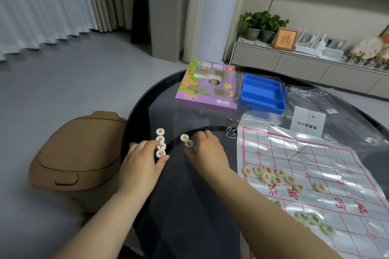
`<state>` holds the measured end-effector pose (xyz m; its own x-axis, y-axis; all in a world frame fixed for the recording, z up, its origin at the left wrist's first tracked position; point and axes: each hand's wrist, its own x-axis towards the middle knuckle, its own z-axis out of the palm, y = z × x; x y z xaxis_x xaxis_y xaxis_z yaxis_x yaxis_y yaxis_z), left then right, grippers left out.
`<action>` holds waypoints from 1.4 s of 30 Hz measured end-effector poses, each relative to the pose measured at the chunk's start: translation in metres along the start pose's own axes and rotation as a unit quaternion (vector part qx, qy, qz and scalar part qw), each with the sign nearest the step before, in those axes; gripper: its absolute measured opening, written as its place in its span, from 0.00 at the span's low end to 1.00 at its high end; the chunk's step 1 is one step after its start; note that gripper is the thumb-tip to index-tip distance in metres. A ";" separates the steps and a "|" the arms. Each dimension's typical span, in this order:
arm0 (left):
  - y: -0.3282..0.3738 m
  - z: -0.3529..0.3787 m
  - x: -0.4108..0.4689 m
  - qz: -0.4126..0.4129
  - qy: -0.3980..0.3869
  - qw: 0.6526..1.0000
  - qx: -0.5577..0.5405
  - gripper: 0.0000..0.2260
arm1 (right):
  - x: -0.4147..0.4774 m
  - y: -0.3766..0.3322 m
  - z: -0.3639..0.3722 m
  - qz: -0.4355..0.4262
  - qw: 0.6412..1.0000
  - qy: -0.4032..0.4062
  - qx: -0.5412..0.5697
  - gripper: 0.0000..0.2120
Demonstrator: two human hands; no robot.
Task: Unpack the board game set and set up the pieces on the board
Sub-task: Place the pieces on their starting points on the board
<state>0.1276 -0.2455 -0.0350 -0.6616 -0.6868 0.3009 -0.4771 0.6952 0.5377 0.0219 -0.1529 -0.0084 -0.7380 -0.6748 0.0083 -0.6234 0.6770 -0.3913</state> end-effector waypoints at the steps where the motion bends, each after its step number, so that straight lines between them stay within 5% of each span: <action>1: 0.000 0.000 0.000 -0.003 0.001 1.000 0.007 0.17 | 0.002 -0.001 0.001 -0.002 1.000 -0.001 -0.009 0.19; 21: 0.005 0.003 0.011 -0.003 -0.018 1.000 0.008 0.11 | -0.005 0.016 -0.007 -0.050 0.999 -0.004 0.015 0.14; 31: 0.009 -0.010 0.031 0.028 -0.132 0.990 0.030 0.08 | -0.032 0.049 -0.032 -0.070 0.996 -0.038 -0.047 0.15; 42: 0.039 -0.003 0.007 0.119 -0.087 0.989 -0.006 0.07 | -0.049 0.067 -0.048 -0.101 0.993 -0.045 -0.037 0.16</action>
<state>0.1060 -0.2245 -0.0097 -0.8448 -0.4562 0.2796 -0.2898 0.8294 0.4777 0.0041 -0.0607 0.0092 -0.5726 -0.8198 -0.0041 -0.7757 0.5434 -0.3209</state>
